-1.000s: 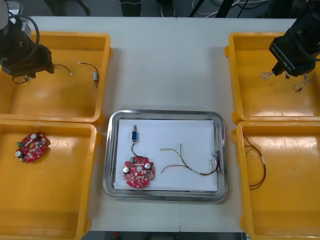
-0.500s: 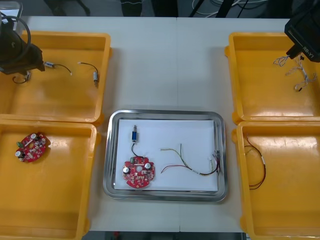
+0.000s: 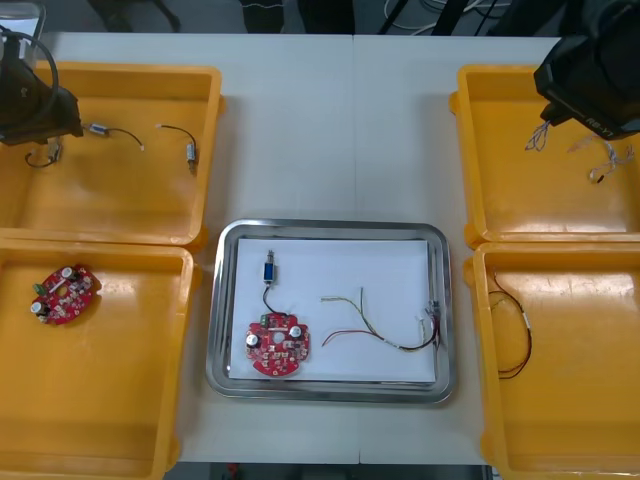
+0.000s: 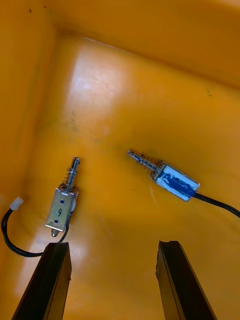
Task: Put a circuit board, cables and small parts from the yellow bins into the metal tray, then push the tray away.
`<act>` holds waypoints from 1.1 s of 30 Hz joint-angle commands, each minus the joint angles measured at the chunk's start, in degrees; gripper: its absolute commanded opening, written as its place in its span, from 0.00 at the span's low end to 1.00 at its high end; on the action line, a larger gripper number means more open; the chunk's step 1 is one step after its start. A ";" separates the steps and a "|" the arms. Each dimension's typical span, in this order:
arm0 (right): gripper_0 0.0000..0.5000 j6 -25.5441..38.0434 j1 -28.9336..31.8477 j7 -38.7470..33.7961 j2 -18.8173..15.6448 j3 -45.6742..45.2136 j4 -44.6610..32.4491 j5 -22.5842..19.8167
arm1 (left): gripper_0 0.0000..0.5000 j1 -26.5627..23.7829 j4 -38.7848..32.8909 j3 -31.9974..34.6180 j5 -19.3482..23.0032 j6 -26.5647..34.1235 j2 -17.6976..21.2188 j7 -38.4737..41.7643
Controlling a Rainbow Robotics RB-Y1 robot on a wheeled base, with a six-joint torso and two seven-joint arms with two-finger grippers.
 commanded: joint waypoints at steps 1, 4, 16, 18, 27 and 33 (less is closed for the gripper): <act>0.00 0.28 4.48 2.33 -3.31 1.31 -10.47 -6.43 | 1.00 -3.55 2.80 -1.13 -0.36 -2.79 2.56 -8.89; 0.00 0.28 6.51 3.20 -5.42 2.63 -16.09 -11.00 | 1.00 -4.08 5.26 -1.13 -0.09 -4.46 2.56 -10.91; 0.00 0.28 8.35 18.50 -11.31 7.55 -26.20 -23.57 | 1.00 -4.16 7.19 -2.62 -0.18 -9.21 2.56 -12.40; 0.00 0.28 8.35 21.75 -11.48 7.99 -26.90 -24.62 | 1.00 -4.16 7.19 -3.06 -0.09 -9.39 2.56 -12.49; 0.00 0.28 8.26 37.48 -13.06 15.46 -30.16 -23.57 | 1.00 -4.08 9.74 -3.76 0.79 -11.14 2.12 -13.90; 0.00 0.28 7.56 46.45 -11.57 20.82 -30.51 -20.05 | 1.00 -4.08 10.53 -4.38 1.31 -12.11 2.12 -14.25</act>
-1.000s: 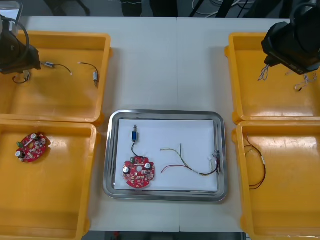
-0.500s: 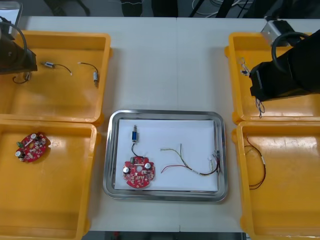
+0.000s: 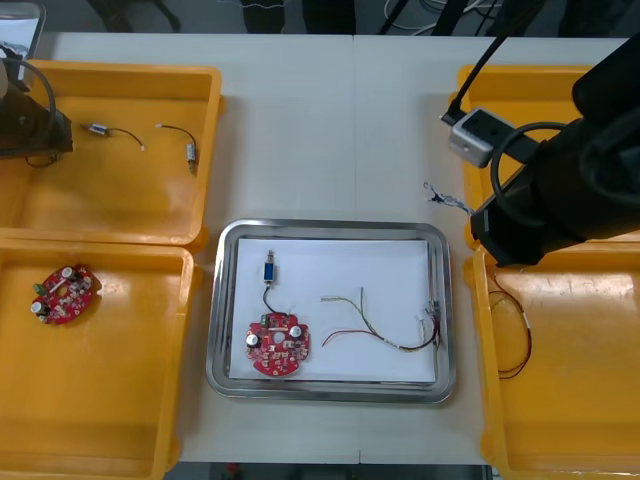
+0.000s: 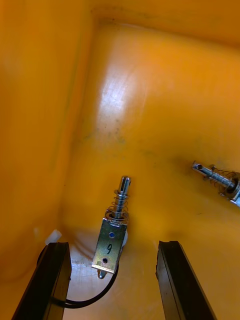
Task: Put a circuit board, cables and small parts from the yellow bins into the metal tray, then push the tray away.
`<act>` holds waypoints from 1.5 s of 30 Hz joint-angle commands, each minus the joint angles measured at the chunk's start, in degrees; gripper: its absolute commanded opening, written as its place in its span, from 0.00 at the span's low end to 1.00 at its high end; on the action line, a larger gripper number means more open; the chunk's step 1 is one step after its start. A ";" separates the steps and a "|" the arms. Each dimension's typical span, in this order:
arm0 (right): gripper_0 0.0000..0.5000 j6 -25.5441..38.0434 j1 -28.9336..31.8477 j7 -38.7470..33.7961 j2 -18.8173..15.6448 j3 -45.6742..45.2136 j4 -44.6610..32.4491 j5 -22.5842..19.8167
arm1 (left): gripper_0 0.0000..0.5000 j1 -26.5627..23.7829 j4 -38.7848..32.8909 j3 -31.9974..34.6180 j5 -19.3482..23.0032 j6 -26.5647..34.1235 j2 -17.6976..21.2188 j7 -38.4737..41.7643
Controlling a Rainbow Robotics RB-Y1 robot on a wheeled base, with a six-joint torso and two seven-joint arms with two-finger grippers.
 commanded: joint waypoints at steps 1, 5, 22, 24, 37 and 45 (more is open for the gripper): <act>0.00 0.19 -0.86 8.96 0.39 4.53 -1.56 2.94 | 1.00 -3.20 0.02 -1.52 1.04 -0.95 2.03 -5.65; 0.00 0.19 -1.83 12.83 3.56 7.69 -1.12 6.55 | 1.00 -3.20 0.02 -1.52 1.83 -0.95 2.03 -5.65; 0.00 -1.71 -3.41 27.24 11.56 18.59 8.11 17.80 | 1.00 -1.71 0.46 -1.52 4.12 -3.15 1.59 -6.53; 0.00 -3.90 -3.41 28.30 11.73 20.79 9.51 19.56 | 1.00 -1.71 0.46 -1.61 4.38 -3.15 1.59 -6.53; 0.00 -13.83 -3.32 29.00 12.96 25.89 17.42 20.79 | 1.00 -0.57 0.46 -2.66 5.08 -3.50 1.68 -7.14; 0.00 -18.32 -3.32 29.35 13.05 28.70 21.38 23.07 | 0.97 -0.13 0.46 -4.07 5.44 -4.29 1.68 -6.88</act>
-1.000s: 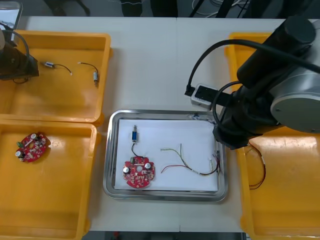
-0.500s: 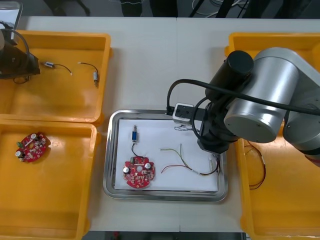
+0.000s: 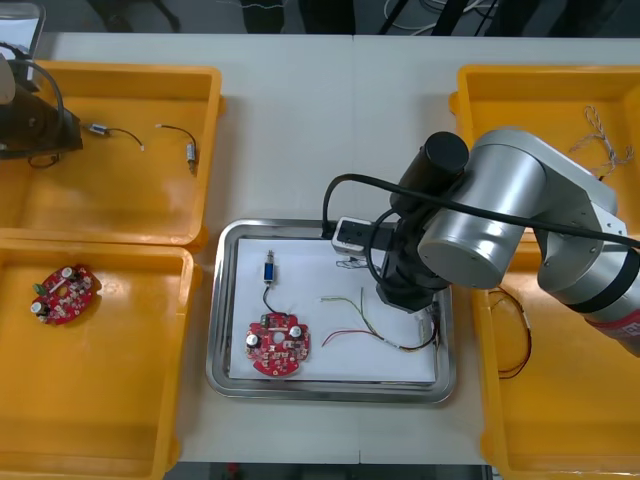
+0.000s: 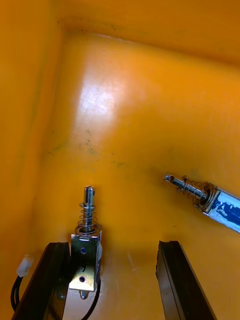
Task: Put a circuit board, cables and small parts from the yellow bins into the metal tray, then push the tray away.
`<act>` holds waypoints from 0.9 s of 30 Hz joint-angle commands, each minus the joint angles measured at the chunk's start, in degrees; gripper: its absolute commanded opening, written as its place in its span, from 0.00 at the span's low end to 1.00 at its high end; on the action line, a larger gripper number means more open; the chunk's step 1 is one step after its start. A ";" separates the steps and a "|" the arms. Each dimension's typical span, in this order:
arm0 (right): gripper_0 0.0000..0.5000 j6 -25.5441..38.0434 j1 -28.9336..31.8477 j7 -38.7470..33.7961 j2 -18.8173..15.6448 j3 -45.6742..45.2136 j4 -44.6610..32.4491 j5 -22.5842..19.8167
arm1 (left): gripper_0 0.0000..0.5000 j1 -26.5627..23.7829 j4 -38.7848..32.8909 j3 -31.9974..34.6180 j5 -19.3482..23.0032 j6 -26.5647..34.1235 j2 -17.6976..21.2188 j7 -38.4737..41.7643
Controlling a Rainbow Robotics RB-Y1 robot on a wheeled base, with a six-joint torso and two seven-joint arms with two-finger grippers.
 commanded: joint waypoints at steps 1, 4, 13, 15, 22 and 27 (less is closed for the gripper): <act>0.00 -2.35 -1.89 2.09 0.95 2.41 1.02 1.94 | 0.93 -0.15 -0.34 -0.90 0.63 -0.61 1.68 -6.85; 0.00 -3.67 -1.89 2.09 0.95 3.11 2.16 2.38 | 0.81 0.20 -0.34 -0.98 0.81 -0.70 1.68 -7.02; 0.00 -7.62 -1.89 1.82 1.65 4.25 5.24 2.47 | 0.00 0.20 -0.34 -0.90 1.60 -0.70 1.68 -7.20; 0.00 -9.03 -1.89 1.65 1.65 4.78 6.12 2.91 | 0.00 0.20 -0.34 -0.90 1.78 -0.61 1.77 -7.11; 0.36 -9.56 -1.89 1.38 1.65 4.87 6.91 3.17 | 0.00 0.11 -0.60 -0.98 2.57 0.88 2.30 -7.11; 1.00 -9.47 -1.89 0.86 1.74 4.78 6.91 3.44 | 0.00 0.20 -3.33 -0.90 3.71 7.21 3.97 -6.58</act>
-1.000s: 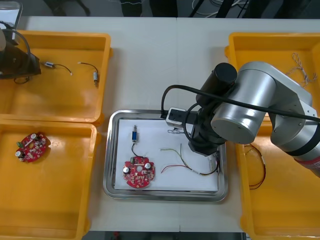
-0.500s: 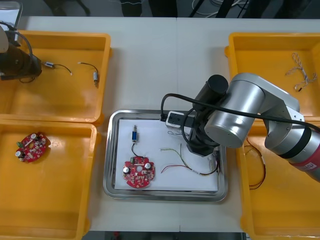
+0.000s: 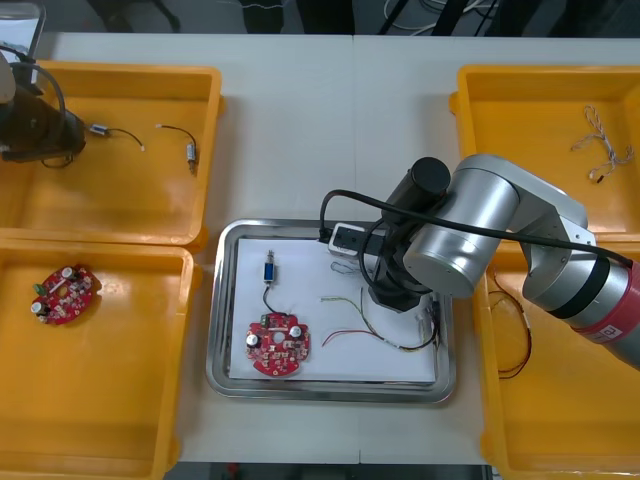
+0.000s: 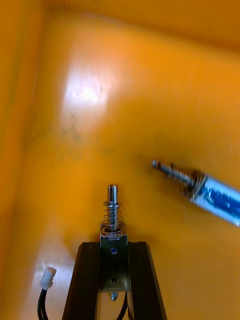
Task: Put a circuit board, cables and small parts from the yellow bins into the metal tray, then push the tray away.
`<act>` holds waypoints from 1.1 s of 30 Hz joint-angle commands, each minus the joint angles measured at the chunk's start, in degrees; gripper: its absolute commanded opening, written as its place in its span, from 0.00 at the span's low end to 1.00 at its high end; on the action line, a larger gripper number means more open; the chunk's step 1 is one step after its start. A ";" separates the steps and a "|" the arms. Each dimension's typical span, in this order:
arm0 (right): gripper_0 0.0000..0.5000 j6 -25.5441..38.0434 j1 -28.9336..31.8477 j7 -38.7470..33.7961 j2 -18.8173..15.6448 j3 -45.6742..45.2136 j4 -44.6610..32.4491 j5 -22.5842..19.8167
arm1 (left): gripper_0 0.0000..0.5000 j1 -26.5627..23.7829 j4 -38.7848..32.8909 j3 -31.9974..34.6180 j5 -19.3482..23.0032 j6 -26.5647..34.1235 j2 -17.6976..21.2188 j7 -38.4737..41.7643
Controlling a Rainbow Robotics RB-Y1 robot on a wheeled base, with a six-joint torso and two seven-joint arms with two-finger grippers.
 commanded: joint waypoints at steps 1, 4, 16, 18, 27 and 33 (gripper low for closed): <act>1.00 -0.27 -1.87 0.33 0.97 0.61 -0.52 0.65 | 0.00 0.05 -3.41 -0.51 1.25 5.50 3.93 -6.35; 1.00 1.23 -1.87 0.16 1.05 -0.27 -0.96 0.47 | 0.00 0.05 -5.87 -0.34 1.95 9.98 5.34 -5.74; 1.00 8.70 -1.96 -0.37 1.23 -3.69 -6.50 -0.50 | 0.00 1.01 -18.00 0.46 2.13 24.48 7.88 1.73; 1.00 10.46 -1.96 -0.55 1.32 -4.57 -8.17 -0.41 | 0.00 1.98 -21.25 0.46 1.87 26.33 8.06 4.28; 1.00 20.65 -2.22 -1.78 2.81 -10.99 -13.79 -3.22 | 0.00 6.37 -36.37 0.54 1.25 33.36 8.24 13.60; 1.00 25.45 -3.98 -2.83 4.13 -16.00 -14.23 -6.47 | 0.00 8.04 -45.24 0.54 1.43 38.55 7.53 20.36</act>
